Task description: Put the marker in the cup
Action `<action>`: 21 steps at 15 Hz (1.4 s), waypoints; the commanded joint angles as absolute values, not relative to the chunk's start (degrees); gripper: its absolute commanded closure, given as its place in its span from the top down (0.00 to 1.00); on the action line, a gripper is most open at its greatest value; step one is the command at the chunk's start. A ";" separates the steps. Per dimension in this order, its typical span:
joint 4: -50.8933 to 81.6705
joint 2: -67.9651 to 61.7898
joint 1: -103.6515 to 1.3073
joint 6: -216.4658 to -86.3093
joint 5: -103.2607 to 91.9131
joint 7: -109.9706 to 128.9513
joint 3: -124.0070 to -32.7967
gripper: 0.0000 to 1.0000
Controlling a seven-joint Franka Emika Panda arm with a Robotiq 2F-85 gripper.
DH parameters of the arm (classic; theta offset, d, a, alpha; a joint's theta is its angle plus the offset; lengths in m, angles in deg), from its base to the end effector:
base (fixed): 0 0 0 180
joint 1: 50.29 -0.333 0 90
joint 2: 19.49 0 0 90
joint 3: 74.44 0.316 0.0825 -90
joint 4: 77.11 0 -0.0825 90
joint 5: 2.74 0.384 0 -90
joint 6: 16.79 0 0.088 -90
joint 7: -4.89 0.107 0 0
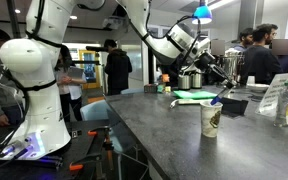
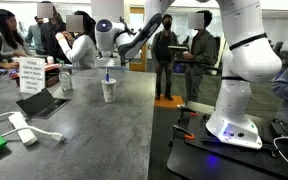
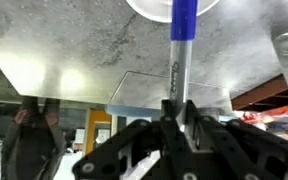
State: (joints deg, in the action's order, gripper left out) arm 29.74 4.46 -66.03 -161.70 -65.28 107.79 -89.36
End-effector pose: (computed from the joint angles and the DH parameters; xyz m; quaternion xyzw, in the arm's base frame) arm 0.6555 0.0316 0.3206 0.8266 -0.3911 0.3679 0.1688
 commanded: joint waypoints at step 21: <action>37.39 -4.95 -48.95 -160.00 -15.76 62.22 -74.33 1.00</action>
State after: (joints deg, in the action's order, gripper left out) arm 34.78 -1.89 -50.93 -162.75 -28.30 74.87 -76.36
